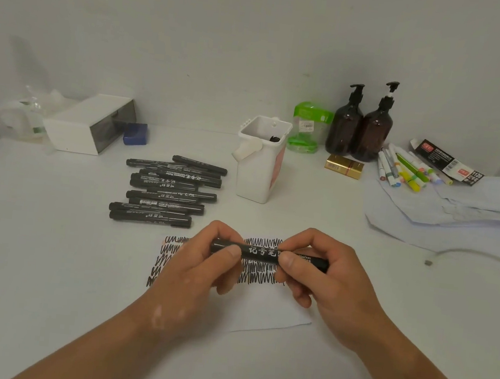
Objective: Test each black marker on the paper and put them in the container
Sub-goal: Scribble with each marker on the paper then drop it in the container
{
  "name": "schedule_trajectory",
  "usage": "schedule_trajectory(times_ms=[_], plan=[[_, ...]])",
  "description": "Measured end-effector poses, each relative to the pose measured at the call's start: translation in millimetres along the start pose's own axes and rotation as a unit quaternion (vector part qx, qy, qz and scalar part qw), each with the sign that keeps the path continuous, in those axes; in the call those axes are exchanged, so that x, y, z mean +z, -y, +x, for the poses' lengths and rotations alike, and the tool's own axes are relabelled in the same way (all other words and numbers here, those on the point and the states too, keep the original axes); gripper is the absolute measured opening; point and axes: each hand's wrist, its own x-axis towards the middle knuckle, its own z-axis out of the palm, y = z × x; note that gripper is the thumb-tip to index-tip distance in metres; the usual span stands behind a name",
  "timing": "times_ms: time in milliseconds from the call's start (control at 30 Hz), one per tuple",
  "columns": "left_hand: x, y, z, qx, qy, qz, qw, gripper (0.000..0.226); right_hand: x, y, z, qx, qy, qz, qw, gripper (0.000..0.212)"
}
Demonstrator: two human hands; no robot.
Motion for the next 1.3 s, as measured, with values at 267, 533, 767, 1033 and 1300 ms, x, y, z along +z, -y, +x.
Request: schedule_trajectory(times_ms=[267,533,767,1033,1300], plan=[[22,-9,-1,-0.01,-0.059,-0.078,0.995,0.031,24,0,-2,-0.05,-0.138,-0.074,0.986,0.013],[29,-16,-6,0.02,-0.071,-0.075,0.994,0.034,28,2,-5,-0.054,-0.176,-0.083,0.979,0.018],[18,-13,-4,0.056,-0.007,-0.055,0.997,0.018,24,1,-1,-0.048,-0.122,0.012,0.991,0.018],[7,-6,2,0.048,-0.035,-0.158,0.986,0.022,21,-2,-1,-0.011,0.011,0.104,0.994,0.006],[4,-16,-1,0.069,-0.027,0.09,0.993,0.022,21,1,-2,-0.075,-0.058,-0.094,0.991,0.018]])
